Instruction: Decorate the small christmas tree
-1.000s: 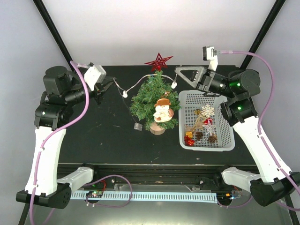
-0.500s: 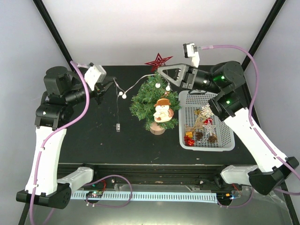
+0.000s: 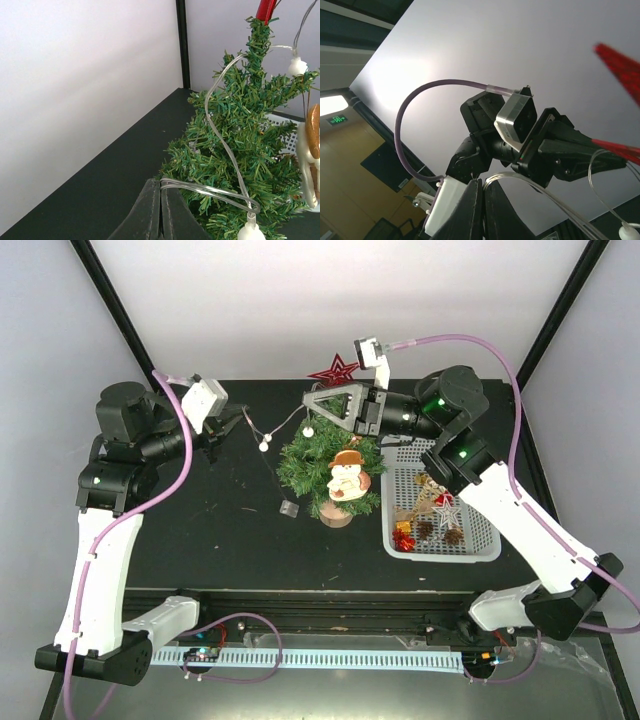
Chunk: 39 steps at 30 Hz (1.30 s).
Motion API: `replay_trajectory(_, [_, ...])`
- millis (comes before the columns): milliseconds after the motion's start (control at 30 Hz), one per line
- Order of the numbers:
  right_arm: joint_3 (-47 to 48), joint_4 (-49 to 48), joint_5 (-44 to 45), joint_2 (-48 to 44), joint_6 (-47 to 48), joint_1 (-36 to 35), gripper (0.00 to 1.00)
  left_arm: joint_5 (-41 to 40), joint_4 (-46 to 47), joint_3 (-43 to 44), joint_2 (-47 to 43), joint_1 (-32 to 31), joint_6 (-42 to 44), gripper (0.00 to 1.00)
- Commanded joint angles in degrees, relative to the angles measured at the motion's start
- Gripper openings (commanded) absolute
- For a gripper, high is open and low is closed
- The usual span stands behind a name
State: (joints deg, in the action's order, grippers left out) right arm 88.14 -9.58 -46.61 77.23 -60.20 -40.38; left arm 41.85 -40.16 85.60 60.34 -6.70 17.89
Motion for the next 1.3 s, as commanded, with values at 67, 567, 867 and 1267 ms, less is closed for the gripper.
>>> replay_trajectory(67, [2.27,3.05,1.77,1.43,3.67,-1.51,0.04,0.37,1.75,-0.22,-1.39,0.41,-0.5,0.01])
replay_trajectory(567, [6.09,22.5,11.4,4.3,14.44,-4.0,0.31,-0.55,2.03,-0.67,-2.18,0.45,-0.08,0.01])
replay_trajectory(867, [5.0,24.04,13.04,2.2,15.75,-4.17,0.38,-0.61,2.11,-1.03,-2.39,0.46,0.21,0.02])
replay_trajectory(1267, [4.75,28.02,16.67,-1.23,17.86,-4.25,0.8,-0.6,2.11,-0.91,-2.46,0.4,-0.05,0.01])
